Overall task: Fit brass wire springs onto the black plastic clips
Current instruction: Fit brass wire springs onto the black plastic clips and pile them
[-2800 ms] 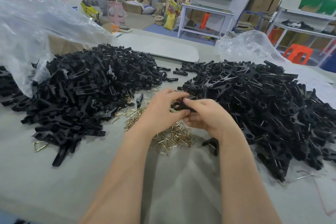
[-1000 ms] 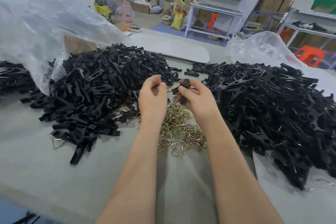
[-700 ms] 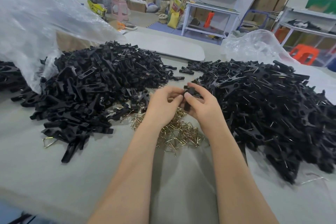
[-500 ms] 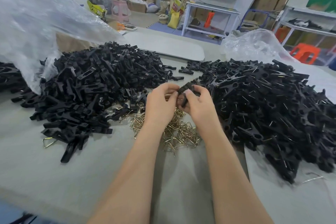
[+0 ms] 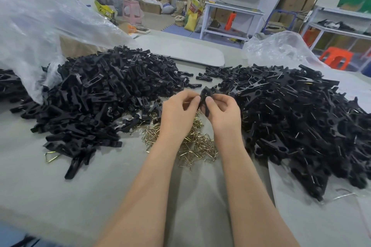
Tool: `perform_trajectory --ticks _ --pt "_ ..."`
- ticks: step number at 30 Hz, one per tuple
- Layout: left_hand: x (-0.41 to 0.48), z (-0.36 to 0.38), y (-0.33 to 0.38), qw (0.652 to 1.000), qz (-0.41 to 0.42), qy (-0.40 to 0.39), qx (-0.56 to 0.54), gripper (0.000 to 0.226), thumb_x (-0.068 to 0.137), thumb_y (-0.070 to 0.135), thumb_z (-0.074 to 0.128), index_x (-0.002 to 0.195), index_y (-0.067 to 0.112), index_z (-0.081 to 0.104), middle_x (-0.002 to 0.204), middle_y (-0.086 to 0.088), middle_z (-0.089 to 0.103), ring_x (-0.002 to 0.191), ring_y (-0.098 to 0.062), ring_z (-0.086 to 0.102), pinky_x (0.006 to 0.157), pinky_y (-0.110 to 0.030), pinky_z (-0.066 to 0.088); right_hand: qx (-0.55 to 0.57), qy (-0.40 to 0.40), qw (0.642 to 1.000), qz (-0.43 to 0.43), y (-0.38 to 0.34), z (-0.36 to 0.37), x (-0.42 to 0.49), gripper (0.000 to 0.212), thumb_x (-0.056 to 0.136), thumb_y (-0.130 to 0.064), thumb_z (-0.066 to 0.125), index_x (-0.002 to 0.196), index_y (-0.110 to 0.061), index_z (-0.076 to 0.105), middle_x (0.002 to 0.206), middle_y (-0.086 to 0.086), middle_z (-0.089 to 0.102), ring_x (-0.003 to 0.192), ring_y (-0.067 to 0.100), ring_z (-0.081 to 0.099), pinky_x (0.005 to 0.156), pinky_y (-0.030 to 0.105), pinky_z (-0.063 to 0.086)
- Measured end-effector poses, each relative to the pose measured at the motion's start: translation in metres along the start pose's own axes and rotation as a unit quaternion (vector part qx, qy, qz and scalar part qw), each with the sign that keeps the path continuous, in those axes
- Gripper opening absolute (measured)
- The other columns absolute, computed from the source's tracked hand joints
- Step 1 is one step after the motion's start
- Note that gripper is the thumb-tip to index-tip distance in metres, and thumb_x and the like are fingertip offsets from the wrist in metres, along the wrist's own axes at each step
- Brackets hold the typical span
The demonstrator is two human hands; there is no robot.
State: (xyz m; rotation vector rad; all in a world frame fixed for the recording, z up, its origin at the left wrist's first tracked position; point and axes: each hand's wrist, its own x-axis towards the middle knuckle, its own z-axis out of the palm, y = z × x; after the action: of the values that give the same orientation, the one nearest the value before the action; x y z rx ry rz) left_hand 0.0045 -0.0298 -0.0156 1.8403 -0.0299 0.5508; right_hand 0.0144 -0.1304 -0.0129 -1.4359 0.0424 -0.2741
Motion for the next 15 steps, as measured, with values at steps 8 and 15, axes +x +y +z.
perform_trajectory --ticks 8,15 --pt "0.0019 -0.0016 -0.0020 0.977 -0.102 -0.017 -0.186 0.017 0.090 0.011 0.062 0.099 0.026 0.063 0.092 0.007 0.067 0.088 -0.008 0.063 0.082 -0.026 0.054 -0.035 -0.078 0.996 -0.028 0.0026 -0.0015 -0.0005 0.022 0.091 -0.004 0.058 0.098 -0.025 0.061 0.105 0.007 0.068 0.102 0.018 0.065 0.086 0.029 0.054" --pt "0.0013 -0.0051 -0.0050 0.942 -0.143 -0.084 -0.291 0.035 0.090 0.001 0.060 0.073 0.029 0.073 0.076 0.015 0.072 0.080 -0.003 0.068 0.070 -0.013 0.051 -0.061 -0.112 0.991 -0.041 0.0015 -0.0036 -0.0016 0.033 0.092 -0.001 0.056 0.096 -0.033 0.063 0.098 0.007 0.068 0.093 0.016 0.066 0.086 0.030 0.055"
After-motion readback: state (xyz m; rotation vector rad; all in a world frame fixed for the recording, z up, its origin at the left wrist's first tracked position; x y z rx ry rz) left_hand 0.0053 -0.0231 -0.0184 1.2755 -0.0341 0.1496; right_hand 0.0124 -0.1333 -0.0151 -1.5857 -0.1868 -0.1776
